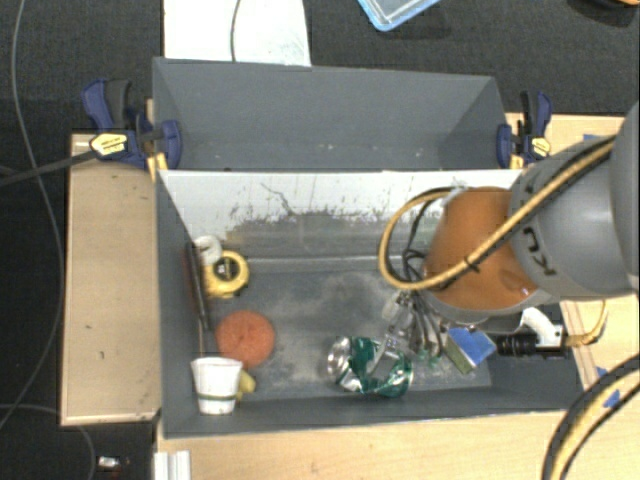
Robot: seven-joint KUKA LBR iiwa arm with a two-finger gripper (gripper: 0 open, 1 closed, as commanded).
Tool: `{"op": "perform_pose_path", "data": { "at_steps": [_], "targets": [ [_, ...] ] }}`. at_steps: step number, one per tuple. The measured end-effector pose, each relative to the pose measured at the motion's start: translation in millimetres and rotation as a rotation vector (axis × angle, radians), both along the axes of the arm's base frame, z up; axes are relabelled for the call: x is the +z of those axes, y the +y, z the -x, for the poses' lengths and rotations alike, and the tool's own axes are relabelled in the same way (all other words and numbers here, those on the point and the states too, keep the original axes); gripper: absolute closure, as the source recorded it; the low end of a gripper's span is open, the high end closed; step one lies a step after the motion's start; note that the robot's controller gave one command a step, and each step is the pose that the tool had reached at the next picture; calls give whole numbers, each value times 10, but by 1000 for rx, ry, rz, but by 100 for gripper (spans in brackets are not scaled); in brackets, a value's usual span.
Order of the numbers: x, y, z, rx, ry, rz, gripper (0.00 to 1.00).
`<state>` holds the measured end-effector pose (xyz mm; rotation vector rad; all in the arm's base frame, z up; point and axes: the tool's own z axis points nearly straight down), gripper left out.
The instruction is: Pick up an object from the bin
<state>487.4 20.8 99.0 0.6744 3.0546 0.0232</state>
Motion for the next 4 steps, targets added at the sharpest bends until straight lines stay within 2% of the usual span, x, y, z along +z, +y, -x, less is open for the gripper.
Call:
{"op": "perform_pose_path", "data": {
  "at_steps": [1,2,3,4],
  "targets": [
    [-3,-12,39,-34,1,-1,0],
    [-107,-86,58,69,-3,1,0],
    [-277,-6,88,67,-1,0,0],
    [-263,-518,28,295,-16,7,100]
  ]
}}
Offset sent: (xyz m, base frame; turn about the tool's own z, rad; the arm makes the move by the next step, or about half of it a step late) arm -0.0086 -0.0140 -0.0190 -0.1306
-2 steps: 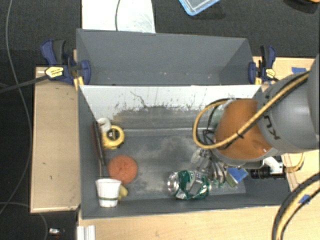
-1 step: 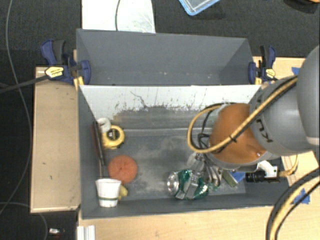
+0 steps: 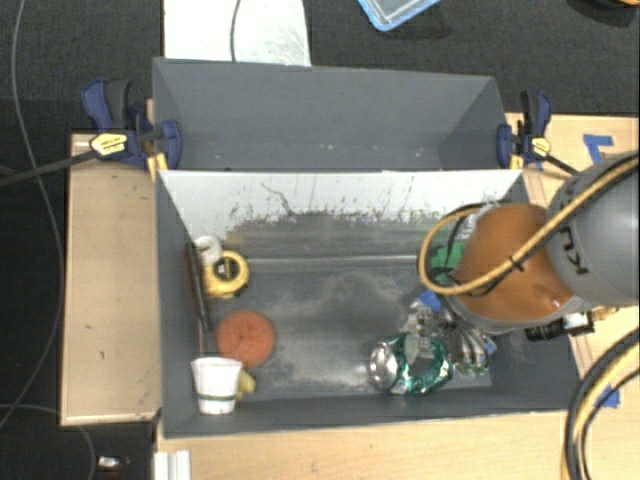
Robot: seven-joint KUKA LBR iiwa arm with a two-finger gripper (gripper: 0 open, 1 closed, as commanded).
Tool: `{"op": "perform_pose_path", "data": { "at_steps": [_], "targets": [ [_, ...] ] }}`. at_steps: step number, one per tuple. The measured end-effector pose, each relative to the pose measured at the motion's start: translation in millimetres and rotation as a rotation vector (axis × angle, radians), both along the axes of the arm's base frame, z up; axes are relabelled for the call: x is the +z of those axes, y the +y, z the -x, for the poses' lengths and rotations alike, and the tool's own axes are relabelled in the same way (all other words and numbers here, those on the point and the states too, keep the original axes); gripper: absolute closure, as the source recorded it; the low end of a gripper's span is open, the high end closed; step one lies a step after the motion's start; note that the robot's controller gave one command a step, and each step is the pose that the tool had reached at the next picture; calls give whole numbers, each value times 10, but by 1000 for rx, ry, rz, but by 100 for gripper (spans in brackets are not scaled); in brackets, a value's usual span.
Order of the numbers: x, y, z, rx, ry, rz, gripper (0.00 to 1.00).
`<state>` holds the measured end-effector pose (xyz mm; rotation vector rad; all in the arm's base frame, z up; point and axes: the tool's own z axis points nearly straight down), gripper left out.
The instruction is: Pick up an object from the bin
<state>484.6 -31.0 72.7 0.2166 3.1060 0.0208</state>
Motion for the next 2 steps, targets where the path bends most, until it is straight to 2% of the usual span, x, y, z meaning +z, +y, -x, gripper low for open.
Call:
{"op": "perform_pose_path", "data": {
  "at_steps": [1,2],
  "targets": [
    [0,0,0,-2,0,0,100],
    [1194,-60,31,4,-5,1,0]
  ]
}}
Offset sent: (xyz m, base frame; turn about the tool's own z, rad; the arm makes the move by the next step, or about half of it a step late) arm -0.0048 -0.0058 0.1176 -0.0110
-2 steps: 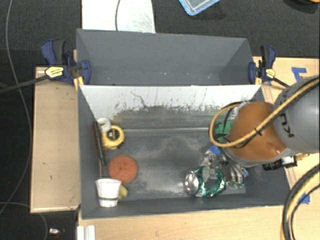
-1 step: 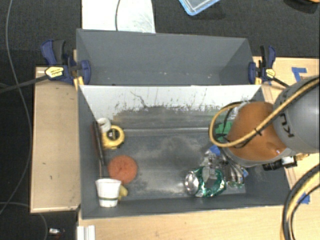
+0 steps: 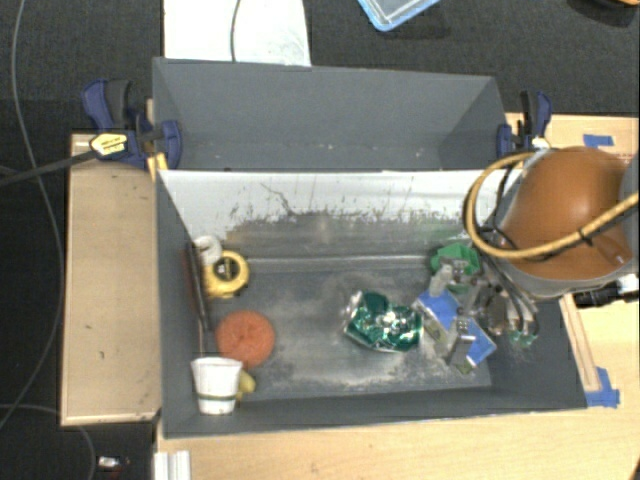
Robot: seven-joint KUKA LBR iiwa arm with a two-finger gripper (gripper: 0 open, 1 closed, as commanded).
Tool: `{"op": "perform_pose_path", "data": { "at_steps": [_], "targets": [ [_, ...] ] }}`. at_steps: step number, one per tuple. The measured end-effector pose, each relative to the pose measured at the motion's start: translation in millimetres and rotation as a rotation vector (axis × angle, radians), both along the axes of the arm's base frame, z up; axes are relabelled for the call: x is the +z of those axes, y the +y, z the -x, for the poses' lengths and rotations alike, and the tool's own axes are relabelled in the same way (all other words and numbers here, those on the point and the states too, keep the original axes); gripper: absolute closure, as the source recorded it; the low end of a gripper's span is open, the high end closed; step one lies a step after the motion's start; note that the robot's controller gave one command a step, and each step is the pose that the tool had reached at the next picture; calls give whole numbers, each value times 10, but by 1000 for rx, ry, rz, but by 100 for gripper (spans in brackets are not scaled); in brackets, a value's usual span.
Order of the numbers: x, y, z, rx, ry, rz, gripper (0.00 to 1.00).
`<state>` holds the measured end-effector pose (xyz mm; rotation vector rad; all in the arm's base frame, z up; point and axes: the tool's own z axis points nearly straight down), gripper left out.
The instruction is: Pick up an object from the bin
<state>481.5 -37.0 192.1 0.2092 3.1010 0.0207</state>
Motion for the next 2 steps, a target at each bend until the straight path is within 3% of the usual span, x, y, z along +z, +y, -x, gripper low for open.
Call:
{"op": "perform_pose_path", "data": {
  "at_steps": [1,2],
  "targets": [
    [-15,2,9,-2,4,-1,0],
    [-292,208,-96,71,1,2,0]
  ]
}}
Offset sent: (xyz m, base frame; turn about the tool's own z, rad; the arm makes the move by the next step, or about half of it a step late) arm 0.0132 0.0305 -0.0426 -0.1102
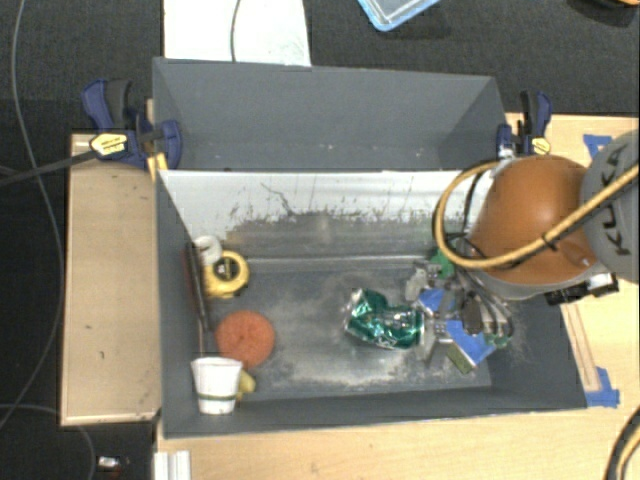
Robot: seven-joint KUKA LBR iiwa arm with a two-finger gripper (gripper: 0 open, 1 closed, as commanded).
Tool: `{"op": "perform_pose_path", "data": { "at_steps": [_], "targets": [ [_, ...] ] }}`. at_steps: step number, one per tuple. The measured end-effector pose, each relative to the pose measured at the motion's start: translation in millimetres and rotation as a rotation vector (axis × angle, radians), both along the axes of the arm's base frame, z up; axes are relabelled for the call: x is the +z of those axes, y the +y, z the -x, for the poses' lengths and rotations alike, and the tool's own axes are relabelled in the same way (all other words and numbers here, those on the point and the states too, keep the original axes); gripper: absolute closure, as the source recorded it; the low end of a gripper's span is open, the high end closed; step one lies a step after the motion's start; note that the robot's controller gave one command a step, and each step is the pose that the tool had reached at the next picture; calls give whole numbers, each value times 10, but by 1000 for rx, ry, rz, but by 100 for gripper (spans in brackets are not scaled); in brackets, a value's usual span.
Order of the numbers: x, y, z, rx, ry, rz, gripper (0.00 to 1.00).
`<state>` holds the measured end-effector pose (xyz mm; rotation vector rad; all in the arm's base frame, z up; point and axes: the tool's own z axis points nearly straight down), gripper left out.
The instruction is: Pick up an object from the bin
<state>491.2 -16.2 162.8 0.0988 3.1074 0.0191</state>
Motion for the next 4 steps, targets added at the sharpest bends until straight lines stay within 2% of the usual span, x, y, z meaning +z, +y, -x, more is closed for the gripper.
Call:
{"op": "perform_pose_path", "data": {
  "at_steps": [1,2,3,4],
  "targets": [
    [-247,286,-118,-106,1,-3,0],
    [-412,369,-157,-55,3,-1,0],
    [-531,266,-68,183,-2,6,0],
    [-877,119,-229,-93,0,-4,0]
  ]
}}
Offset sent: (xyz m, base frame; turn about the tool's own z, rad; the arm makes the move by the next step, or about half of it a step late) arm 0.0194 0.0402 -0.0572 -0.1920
